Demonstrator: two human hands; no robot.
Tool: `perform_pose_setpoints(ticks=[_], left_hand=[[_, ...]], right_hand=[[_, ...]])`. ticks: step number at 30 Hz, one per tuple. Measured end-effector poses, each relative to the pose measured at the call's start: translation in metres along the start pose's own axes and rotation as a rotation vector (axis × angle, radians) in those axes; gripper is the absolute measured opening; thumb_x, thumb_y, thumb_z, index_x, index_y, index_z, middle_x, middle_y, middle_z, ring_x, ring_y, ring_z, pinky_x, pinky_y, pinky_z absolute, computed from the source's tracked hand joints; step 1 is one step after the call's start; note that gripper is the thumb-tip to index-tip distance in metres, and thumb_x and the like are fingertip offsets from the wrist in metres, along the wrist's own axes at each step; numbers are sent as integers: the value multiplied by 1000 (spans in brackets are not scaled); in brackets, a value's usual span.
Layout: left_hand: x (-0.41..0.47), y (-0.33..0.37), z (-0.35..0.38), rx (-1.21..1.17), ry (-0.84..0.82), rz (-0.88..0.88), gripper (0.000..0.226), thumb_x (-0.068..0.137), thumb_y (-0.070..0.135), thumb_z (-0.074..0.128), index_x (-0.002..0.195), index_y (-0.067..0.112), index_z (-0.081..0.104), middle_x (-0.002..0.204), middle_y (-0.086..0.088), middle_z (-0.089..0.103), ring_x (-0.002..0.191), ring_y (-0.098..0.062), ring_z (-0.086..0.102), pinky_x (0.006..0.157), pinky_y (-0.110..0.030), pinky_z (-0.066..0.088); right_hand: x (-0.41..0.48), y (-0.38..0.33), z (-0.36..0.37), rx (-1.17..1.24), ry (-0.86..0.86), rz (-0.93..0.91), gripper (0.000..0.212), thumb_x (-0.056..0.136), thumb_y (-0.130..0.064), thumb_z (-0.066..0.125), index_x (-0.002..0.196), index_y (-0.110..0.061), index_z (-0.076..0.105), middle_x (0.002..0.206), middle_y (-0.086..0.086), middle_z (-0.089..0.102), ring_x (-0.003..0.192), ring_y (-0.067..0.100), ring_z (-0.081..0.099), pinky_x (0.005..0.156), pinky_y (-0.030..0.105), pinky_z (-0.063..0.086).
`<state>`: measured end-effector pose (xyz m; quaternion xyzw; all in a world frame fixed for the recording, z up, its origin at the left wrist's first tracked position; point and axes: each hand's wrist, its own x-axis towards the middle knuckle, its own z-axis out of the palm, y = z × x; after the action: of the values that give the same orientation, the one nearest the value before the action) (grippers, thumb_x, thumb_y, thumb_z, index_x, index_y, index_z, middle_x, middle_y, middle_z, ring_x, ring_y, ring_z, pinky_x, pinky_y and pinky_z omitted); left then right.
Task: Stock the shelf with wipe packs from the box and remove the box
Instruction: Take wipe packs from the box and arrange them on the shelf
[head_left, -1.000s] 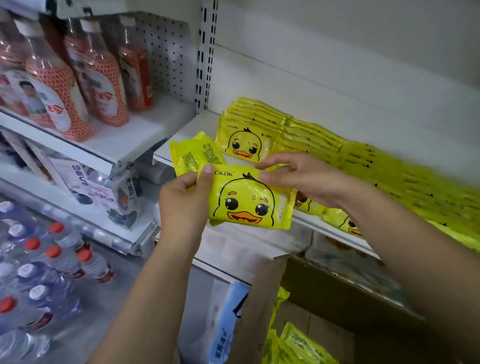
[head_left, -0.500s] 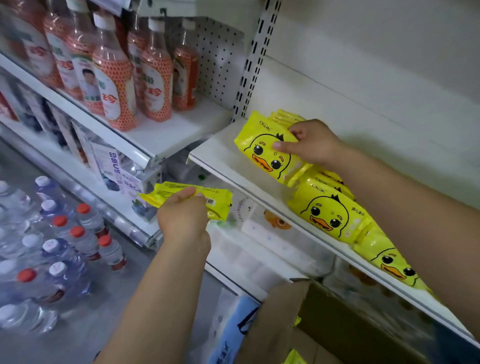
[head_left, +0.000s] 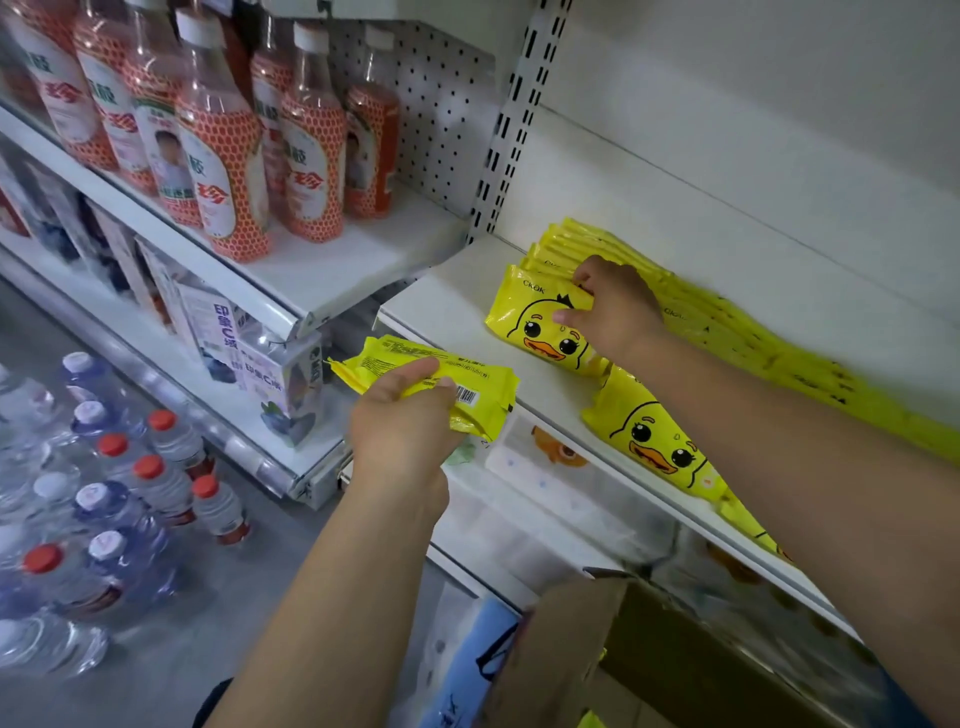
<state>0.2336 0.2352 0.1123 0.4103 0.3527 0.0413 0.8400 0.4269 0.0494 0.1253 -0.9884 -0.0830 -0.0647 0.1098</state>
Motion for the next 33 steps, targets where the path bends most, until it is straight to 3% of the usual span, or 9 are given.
perform_pose_setpoints(ticks=[3, 7, 12, 15, 18, 22, 26, 29, 33], left_hand=[[-3, 0, 1, -33, -42, 30, 34, 95, 0, 67, 118, 25, 63, 94, 1, 67, 76, -13, 67, 51, -23, 57], [-11, -3, 4, -20, -146, 102, 52, 95, 3, 68, 138, 28, 51, 109, 4, 67, 91, -14, 73, 64, -29, 62], [-24, -16, 11, -42, -275, 25, 62, 94, 5, 70, 147, 9, 38, 125, -14, 68, 104, -26, 74, 78, -36, 63], [-35, -27, 12, 61, -360, 3, 58, 94, 13, 72, 140, -4, 43, 121, -21, 70, 103, -26, 74, 76, -32, 62], [-48, -39, 13, 211, -443, 3, 46, 96, 26, 70, 127, -4, 53, 115, -25, 72, 100, -31, 75, 83, -37, 63], [-73, -44, 15, 458, -545, -1, 39, 101, 46, 56, 115, 10, 63, 90, -22, 76, 81, -30, 77, 67, -33, 62], [-78, -54, 8, 771, -452, 373, 32, 99, 50, 58, 100, 21, 71, 78, -4, 75, 64, -7, 67, 61, -26, 48], [-72, -62, 4, 798, -453, 437, 35, 93, 53, 65, 104, 21, 74, 96, 4, 74, 88, -4, 67, 73, -22, 45], [-74, -75, 8, 627, -633, 97, 33, 100, 44, 59, 110, 15, 73, 109, -5, 77, 105, -26, 72, 92, -43, 57]], right_hand=[[-26, -11, -9, 154, 138, -101, 48, 85, -37, 78, 125, -15, 61, 126, 7, 58, 121, 27, 51, 96, 35, 43], [-101, -29, -31, 570, 98, -287, 23, 93, -31, 71, 115, -24, 71, 121, -10, 63, 115, 7, 58, 95, 32, 49], [-180, -19, -36, 569, 5, -444, 60, 67, -38, 87, 123, -20, 71, 135, -6, 63, 130, 8, 49, 109, 18, 34], [-203, -1, -29, 533, 135, -452, 55, 67, -30, 89, 119, -17, 73, 127, -3, 67, 120, 18, 56, 105, 20, 37], [-227, 10, -33, 609, 285, -342, 29, 76, -17, 83, 105, -19, 77, 109, -4, 73, 105, 19, 63, 96, 24, 45], [-256, 22, -51, 896, 277, 12, 11, 85, -13, 77, 80, -23, 75, 69, -16, 66, 71, 0, 58, 71, 16, 45], [-279, 35, -62, 999, 314, 207, 19, 93, -16, 71, 74, -13, 70, 56, -13, 56, 53, -1, 45, 54, 13, 37], [-296, 40, -70, 1083, 351, 304, 27, 94, -26, 69, 74, -7, 69, 64, 4, 54, 61, 9, 44, 59, 24, 38], [-306, 50, -82, 1261, 360, 493, 25, 90, -38, 73, 86, -14, 77, 97, 10, 77, 100, 29, 71, 98, 50, 54]])
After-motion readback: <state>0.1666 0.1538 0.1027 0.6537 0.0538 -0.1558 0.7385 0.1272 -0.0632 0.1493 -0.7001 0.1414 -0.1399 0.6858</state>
